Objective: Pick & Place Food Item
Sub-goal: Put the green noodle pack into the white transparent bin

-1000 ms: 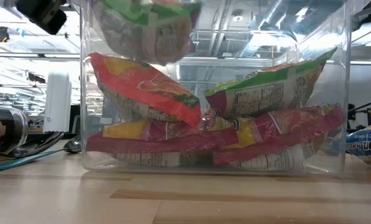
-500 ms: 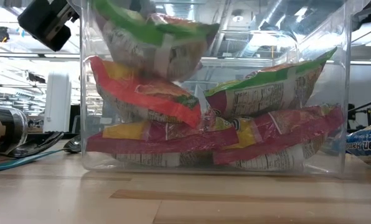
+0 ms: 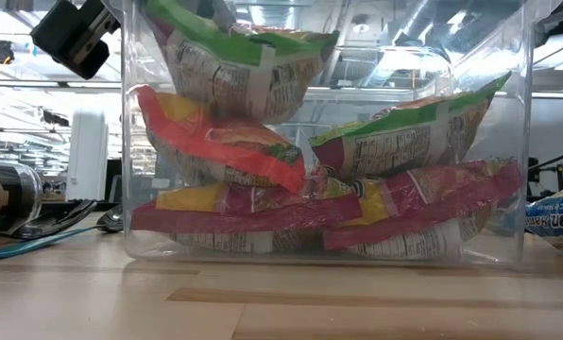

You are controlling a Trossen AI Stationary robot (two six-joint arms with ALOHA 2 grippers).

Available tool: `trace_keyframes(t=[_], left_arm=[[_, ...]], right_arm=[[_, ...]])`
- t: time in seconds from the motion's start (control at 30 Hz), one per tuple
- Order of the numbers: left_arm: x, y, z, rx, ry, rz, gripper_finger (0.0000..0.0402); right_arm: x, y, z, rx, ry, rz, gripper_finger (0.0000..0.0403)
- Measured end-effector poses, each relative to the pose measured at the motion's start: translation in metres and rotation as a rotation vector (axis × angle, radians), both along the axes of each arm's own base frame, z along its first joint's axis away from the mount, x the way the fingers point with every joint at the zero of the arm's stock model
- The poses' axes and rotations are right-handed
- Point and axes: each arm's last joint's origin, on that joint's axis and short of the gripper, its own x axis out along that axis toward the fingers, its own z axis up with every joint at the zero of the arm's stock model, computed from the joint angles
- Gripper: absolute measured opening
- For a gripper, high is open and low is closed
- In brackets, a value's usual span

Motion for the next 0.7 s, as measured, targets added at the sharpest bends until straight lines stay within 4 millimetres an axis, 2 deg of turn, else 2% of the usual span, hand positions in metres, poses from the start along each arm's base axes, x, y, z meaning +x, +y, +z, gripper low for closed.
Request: trace_keyframes(t=[0.23, 0.57, 0.7], left_arm=[[-0.0033, -0.0011, -0.0030, 0.009, 0.046, -0.030, 0.0011], [-0.0049, -0.0018, -0.0020, 0.012, 0.052, -0.031, 0.0110], [-0.0062, -0.0007, 0.0010, 0.021, 0.051, -0.036, 0.0137]], right_arm=[[0.0000, 0.0000, 0.0000, -0.003, 0.004, 0.006, 0.0299], [-0.0001, 0.0001, -0.0001, -0.004, 0.009, 0.013, 0.0299], [-0.0001, 0.0001, -0.0001, -0.004, 0.009, 0.013, 0.0299]])
